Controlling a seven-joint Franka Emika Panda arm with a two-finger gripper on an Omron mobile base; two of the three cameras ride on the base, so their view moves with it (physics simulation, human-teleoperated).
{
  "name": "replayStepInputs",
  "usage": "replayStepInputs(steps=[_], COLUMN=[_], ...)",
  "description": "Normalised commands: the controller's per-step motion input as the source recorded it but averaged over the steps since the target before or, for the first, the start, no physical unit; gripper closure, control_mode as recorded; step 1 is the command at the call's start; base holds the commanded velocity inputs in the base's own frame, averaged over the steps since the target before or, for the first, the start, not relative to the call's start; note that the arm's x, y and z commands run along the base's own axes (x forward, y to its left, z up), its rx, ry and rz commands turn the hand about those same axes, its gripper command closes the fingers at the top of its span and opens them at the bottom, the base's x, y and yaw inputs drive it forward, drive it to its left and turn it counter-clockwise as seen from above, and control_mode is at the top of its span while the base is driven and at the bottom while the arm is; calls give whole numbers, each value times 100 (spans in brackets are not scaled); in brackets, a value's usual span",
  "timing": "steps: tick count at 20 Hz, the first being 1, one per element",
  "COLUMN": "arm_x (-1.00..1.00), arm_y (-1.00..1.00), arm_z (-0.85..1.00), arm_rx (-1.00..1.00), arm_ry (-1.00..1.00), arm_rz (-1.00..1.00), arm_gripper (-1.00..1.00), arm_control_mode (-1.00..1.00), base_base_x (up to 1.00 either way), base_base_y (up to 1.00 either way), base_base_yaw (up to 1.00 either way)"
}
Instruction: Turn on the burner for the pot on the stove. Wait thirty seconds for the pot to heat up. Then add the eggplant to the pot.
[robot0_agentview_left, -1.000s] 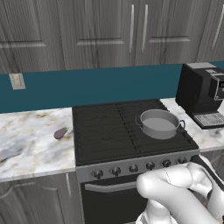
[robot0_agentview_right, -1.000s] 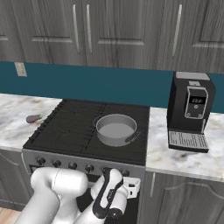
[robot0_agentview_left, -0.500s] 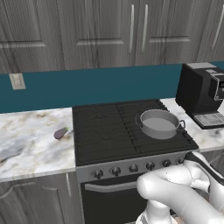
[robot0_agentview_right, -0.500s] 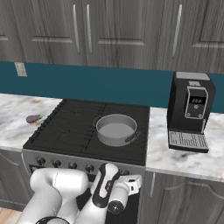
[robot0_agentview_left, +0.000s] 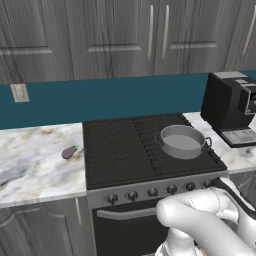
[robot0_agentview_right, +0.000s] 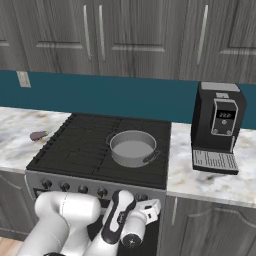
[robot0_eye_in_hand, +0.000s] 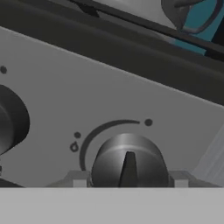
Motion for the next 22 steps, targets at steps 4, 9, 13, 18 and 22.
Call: replayStepInputs(steps=[4,9,13,18,22], arm_x=[-43,-31,-21,-25,-29], arm_y=[0,0,-4,-1,0], arm_z=[-28,-26,-26,-27,-27], arm_rx=[-16,-16,-16,-17,-17], arm_ry=[-20,-19,-19,-21,-21], arm_rz=[72,77,82,79,77], arm_gripper=[100,100,100,100,100], arm_control_mode=[-100,-100,-100,-100,-100], base_base_x=[0,0,0,0,0], base_base_y=[0,0,0,0,0], base_base_yaw=[0,0,0,0,0])
